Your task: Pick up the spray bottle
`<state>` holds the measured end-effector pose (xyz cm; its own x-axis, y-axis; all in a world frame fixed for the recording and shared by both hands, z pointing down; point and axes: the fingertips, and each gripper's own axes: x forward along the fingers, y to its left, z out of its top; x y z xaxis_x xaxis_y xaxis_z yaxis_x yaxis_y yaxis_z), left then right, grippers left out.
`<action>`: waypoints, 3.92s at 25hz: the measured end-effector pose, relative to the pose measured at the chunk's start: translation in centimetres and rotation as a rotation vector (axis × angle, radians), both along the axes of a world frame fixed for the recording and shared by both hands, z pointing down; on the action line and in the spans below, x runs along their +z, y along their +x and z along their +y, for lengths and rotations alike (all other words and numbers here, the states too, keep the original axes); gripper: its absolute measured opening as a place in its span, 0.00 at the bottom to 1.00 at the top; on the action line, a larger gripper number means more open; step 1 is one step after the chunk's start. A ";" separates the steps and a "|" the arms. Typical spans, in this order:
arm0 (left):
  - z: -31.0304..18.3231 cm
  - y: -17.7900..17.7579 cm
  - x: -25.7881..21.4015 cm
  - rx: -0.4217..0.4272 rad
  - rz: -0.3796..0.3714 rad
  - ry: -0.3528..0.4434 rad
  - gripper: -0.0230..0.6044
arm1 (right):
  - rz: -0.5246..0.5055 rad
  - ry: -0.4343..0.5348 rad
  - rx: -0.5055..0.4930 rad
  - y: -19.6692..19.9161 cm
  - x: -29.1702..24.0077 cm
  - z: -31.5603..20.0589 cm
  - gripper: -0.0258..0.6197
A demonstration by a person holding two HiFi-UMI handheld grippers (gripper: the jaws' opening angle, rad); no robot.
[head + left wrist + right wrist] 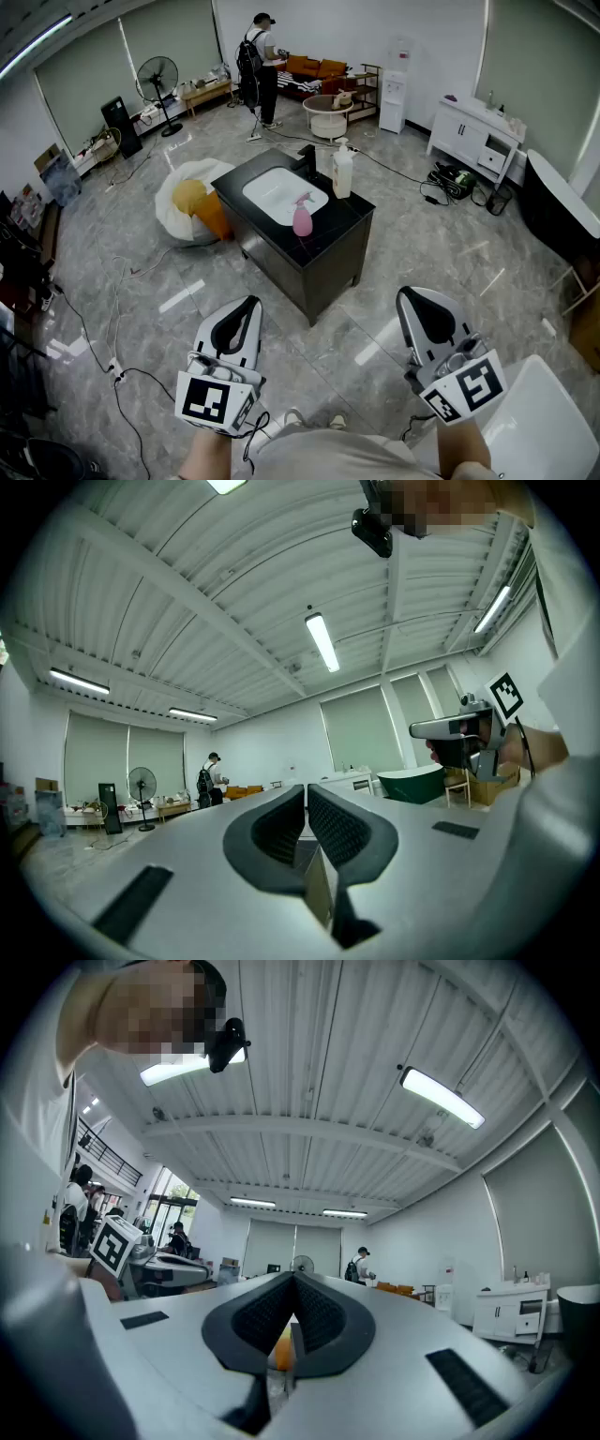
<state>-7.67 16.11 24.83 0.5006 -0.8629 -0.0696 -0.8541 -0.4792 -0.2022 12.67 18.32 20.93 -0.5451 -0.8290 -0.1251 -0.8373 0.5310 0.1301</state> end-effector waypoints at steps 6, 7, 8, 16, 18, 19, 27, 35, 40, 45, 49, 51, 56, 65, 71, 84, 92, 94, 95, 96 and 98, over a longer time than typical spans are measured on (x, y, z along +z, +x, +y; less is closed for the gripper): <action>0.1 1.5 -0.1 -0.004 0.003 -0.004 0.08 | -0.020 -0.023 -0.010 1.6 0.4 -0.2 0.08; 0.1 1.8 -0.1 -0.005 0.002 -0.004 0.08 | -0.020 -0.023 -0.013 1.8 0.4 -0.2 0.08; 0.1 2.1 -0.2 -0.006 0.000 -0.004 0.08 | -0.021 -0.023 -0.016 2.1 0.4 -0.2 0.08; -0.1 4.0 0.3 -0.013 -0.005 -0.006 0.08 | -0.015 -0.038 -0.062 3.2 1.2 -0.5 0.08; -0.2 4.6 0.5 -0.015 -0.009 -0.010 0.08 | -0.018 -0.039 -0.063 3.7 1.3 -0.7 0.08; -0.2 4.8 0.5 -0.016 -0.012 -0.012 0.08 | -0.041 -0.028 -0.054 4.1 1.1 -0.6 0.08; -0.1 5.2 0.5 -0.027 -0.047 -0.016 0.08 | -0.127 0.067 -0.014 6.1 -0.8 -0.9 0.53; -2.5 4.0 1.8 -0.034 -0.065 -0.013 0.08 | -0.112 0.016 -0.022 4.7 2.4 -4.0 0.53; -6.0 3.4 3.1 -0.019 -0.069 -0.027 0.08 | -0.098 -0.032 -0.016 3.9 4.5 -7.8 0.53; -10.9 2.2 4.1 -0.010 -0.059 -0.047 0.08 | -0.109 -0.096 -0.011 2.6 7.3 -12.9 0.53; -15.5 0.6 4.9 -0.017 -0.040 -0.070 0.08 | -0.043 -0.132 -0.010 0.3 8.1 -18.1 0.53; -18.0 -0.2 5.2 -0.022 -0.030 -0.081 0.08 | -0.026 -0.162 -0.009 -0.6 9.0 -20.7 0.53; -24.3 -2.4 6.4 -0.020 -0.009 -0.129 0.08 | 0.017 -0.247 -0.019 -4.0 11.6 -27.3 0.53; -35.6 -4.5 11.5 0.026 -0.046 -0.265 0.08 | 0.045 -0.433 0.047 -8.5 19.9 -38.9 0.53; -40.9 -5.2 15.6 0.063 -0.097 -0.331 0.08 | 0.062 -0.558 0.082 -9.6 26.5 -43.7 0.53; -45.7 -4.6 21.9 0.065 -0.048 -0.486 0.08 | 0.075 -0.698 0.092 -10.9 32.5 -47.5 0.53; -46.6 -4.7 25.2 0.011 -0.088 -0.564 0.08 | 0.089 -0.789 0.004 -12.1 36.5 -48.1 0.53; -46.4 -4.5 25.8 0.000 -0.090 -0.583 0.08 | 0.085 -0.803 -0.026 -12.7 37.2 -48.2 0.53; -46.3 -4.4 26.2 -0.005 -0.088 -0.593 0.08 | 0.087 -0.806 -0.037 -13.0 37.5 -48.3 0.53; -46.3 -4.4 26.5 -0.011 -0.088 -0.603 0.08 | 0.092 -0.807 -0.043 -13.3 37.7 -48.5 0.53; -46.2 -4.3 27.0 -0.021 -0.092 -0.616 0.08 | 0.105 -0.804 -0.040 -13.6 38.1 -49.0 0.53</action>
<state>-12.02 -30.11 51.87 0.4637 -0.7404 0.4867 -0.8568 -0.5147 0.0333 -0.93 -30.71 59.04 -0.5516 -0.6236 0.5539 -0.8206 0.5247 -0.2266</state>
